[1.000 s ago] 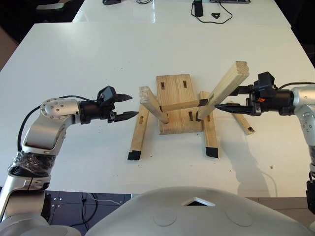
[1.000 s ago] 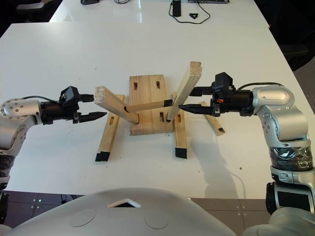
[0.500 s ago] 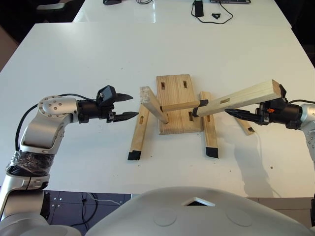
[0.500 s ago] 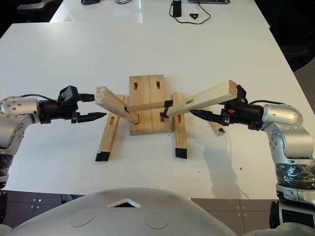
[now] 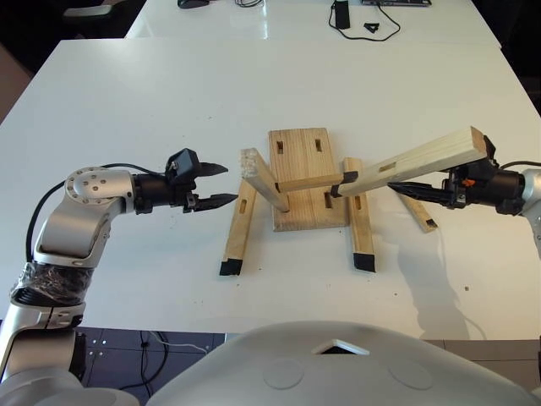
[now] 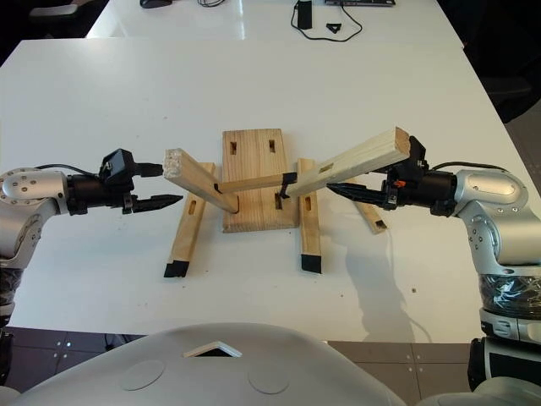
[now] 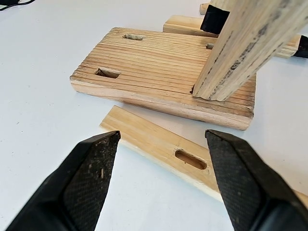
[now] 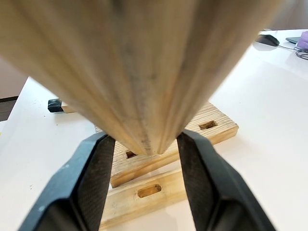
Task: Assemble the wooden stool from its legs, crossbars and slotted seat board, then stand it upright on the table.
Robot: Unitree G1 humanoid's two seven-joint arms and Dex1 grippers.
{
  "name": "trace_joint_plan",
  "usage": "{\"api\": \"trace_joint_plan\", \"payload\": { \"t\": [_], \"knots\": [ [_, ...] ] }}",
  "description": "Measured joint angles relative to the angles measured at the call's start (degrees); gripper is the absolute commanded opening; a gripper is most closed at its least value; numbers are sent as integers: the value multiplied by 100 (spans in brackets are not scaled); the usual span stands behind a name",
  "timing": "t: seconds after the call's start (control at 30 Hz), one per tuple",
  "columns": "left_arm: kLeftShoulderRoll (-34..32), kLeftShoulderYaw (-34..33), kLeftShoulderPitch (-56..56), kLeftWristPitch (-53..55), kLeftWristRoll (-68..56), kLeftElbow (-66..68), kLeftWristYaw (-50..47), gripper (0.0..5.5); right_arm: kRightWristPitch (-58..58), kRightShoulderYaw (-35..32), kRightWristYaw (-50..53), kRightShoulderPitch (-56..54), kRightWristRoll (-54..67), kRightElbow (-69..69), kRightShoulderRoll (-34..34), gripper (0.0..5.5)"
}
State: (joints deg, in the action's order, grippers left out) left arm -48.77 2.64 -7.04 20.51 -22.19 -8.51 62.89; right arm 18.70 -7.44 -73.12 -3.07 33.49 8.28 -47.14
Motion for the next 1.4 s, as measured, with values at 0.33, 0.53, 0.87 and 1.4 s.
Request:
{"api": "trace_joint_plan", "payload": {
  "t": [0.33,0.53,0.87,1.4],
  "knots": [
    [0,4,-146,14,13,39,80,328,-440,419,-330,-377,-331,-211,-98,204],
    [53,27,-140,47,14,-49,51,328,-463,646,-752,-807,-425,-390,-358,204],
    [189,39,-67,82,16,-110,-24,328,-532,991,-914,-1157,-481,-491,-401,204],
    [193,89,-106,81,120,-79,57,328,-472,1060,-630,-1181,-443,-463,-150,204]
  ]
}}
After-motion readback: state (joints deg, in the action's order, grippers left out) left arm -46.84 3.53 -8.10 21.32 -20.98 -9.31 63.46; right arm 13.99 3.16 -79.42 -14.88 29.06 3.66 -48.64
